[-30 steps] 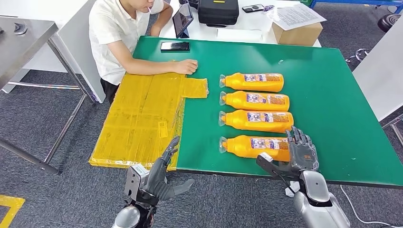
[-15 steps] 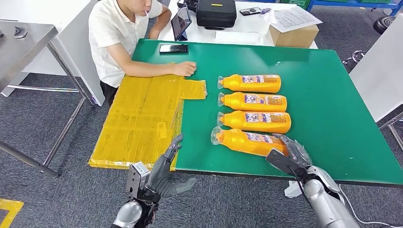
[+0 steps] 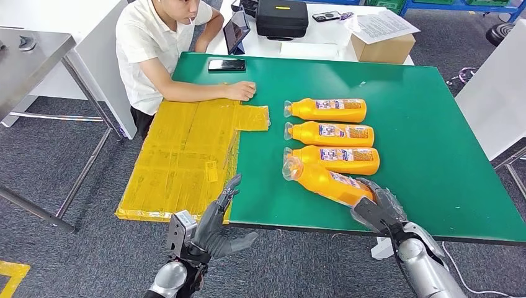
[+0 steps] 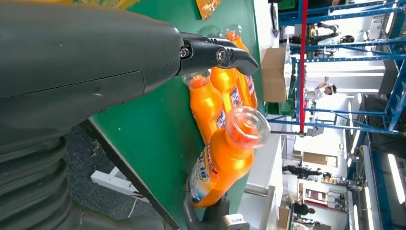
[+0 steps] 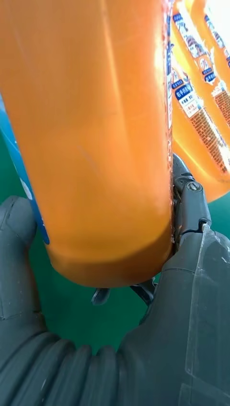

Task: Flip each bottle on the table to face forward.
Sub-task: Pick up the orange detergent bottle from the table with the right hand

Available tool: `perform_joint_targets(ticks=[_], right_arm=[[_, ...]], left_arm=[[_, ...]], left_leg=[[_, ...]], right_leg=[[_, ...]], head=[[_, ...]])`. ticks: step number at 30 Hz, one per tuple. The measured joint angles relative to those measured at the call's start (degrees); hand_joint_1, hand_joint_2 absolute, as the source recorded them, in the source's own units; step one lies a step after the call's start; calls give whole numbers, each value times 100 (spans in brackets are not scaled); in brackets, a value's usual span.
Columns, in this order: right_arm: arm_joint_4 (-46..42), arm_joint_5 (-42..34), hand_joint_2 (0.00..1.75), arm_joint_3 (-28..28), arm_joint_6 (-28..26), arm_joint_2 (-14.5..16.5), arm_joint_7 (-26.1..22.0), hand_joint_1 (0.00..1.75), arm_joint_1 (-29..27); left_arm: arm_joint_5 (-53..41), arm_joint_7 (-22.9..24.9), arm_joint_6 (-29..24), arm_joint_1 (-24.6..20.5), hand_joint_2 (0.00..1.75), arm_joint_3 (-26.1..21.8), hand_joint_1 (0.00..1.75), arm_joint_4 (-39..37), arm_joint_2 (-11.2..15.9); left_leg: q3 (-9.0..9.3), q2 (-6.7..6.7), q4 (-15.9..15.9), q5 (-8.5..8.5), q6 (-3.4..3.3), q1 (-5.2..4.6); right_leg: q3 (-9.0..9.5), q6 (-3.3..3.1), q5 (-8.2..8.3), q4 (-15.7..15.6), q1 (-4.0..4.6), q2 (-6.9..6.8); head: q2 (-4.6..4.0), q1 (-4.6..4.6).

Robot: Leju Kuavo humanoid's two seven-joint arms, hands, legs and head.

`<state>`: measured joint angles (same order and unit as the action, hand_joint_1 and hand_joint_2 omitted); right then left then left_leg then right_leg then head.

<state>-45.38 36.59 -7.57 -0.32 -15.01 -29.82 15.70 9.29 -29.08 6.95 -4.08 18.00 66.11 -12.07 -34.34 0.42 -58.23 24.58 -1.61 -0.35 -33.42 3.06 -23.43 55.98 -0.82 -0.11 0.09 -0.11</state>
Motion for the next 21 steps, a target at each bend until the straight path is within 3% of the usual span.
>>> perform_joint_targets(ticks=[3,6,8,13,18,21], right_arm=[[-8,-178,175,37,-19,26,-204,175,-103],[-129,-452,175,128,-56,127,-383,175,-307],[-317,-662,175,222,-91,264,-416,175,-481],[-774,-1092,175,308,-63,732,-267,175,-790],[-1264,-1308,175,6,-4,1270,-153,175,-1073],[-1421,-1399,175,-161,-28,1425,-133,175,-1170]], left_arm=[[-30,-99,-176,-19,175,29,0,-28,-16],[-57,-254,-716,-16,175,24,0,-24,-89],[244,-130,-845,6,175,-5,0,12,-144],[1622,594,-208,150,175,-99,0,99,-174],[1891,831,-211,217,175,-106,0,138,-163],[1937,846,-258,220,175,-78,0,160,-154]], left_leg=[[4,1,0,0,0,1],[2,-1,0,1,1,2],[-1,-2,1,2,2,4],[-9,5,3,7,11,6],[-23,4,3,2,12,8],[-36,-2,3,-1,9,8]], right_leg=[[21,2,1,0,1,1],[24,2,-1,1,2,0],[25,1,-2,2,2,0],[12,-2,-3,4,3,6],[0,-5,-5,7,5,5],[-9,-4,-5,7,4,3]], head=[[0,0],[0,0],[0,1],[0,-1],[0,-1],[0,-1]])
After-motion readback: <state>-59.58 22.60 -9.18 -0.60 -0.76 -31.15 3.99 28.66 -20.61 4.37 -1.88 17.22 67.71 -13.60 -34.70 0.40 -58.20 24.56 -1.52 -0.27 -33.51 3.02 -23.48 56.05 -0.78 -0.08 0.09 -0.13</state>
